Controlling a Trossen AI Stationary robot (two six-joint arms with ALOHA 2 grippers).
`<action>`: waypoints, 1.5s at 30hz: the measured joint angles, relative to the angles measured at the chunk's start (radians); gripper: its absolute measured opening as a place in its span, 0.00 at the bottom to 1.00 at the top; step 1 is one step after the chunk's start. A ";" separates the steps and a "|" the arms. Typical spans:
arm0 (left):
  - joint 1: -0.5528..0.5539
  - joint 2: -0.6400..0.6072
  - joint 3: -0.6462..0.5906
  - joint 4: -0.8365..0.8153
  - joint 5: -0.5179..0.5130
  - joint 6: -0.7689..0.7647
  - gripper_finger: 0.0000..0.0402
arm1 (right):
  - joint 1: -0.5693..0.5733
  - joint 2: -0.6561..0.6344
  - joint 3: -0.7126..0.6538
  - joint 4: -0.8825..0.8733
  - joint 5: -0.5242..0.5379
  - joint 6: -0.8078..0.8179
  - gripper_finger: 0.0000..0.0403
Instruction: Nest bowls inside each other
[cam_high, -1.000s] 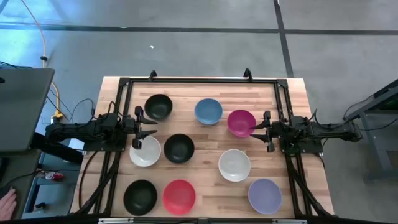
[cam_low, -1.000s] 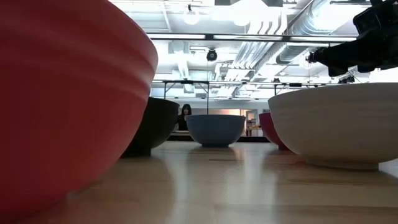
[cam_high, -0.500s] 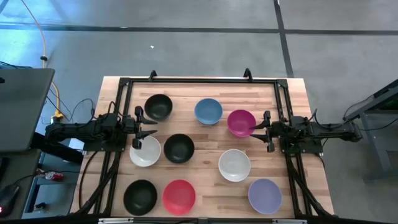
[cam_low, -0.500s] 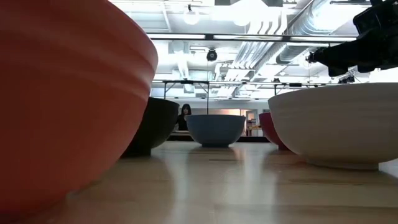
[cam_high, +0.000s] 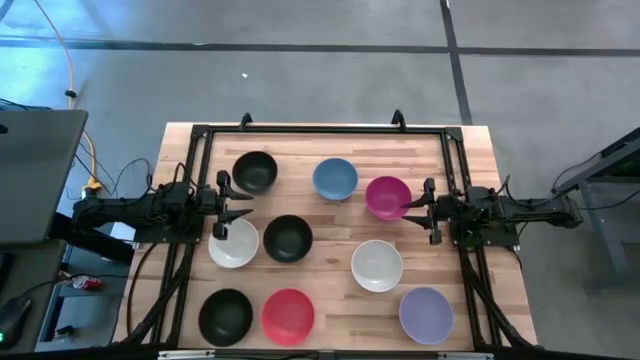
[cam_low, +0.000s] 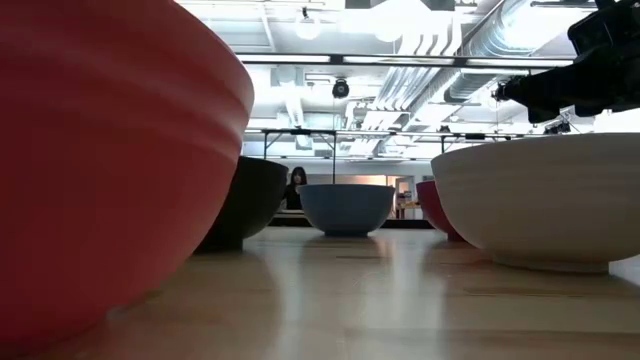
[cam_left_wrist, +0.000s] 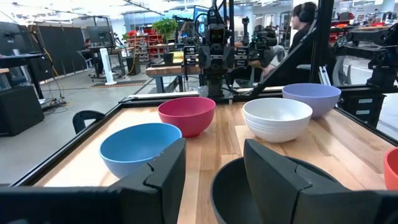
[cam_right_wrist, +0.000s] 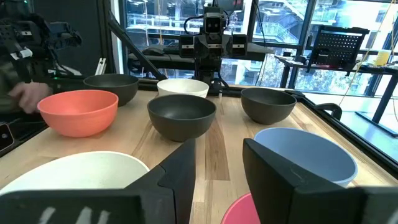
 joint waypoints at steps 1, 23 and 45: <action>0.000 0.000 0.000 0.000 0.000 0.000 0.37 | 0.000 0.000 0.000 0.000 0.000 0.000 0.31; 0.000 0.000 0.000 0.037 0.000 0.000 0.37 | 0.000 0.000 0.000 0.000 0.000 0.000 0.31; 0.000 0.000 0.000 0.094 0.000 -0.255 0.37 | 0.001 0.000 -0.001 0.017 0.000 0.160 0.31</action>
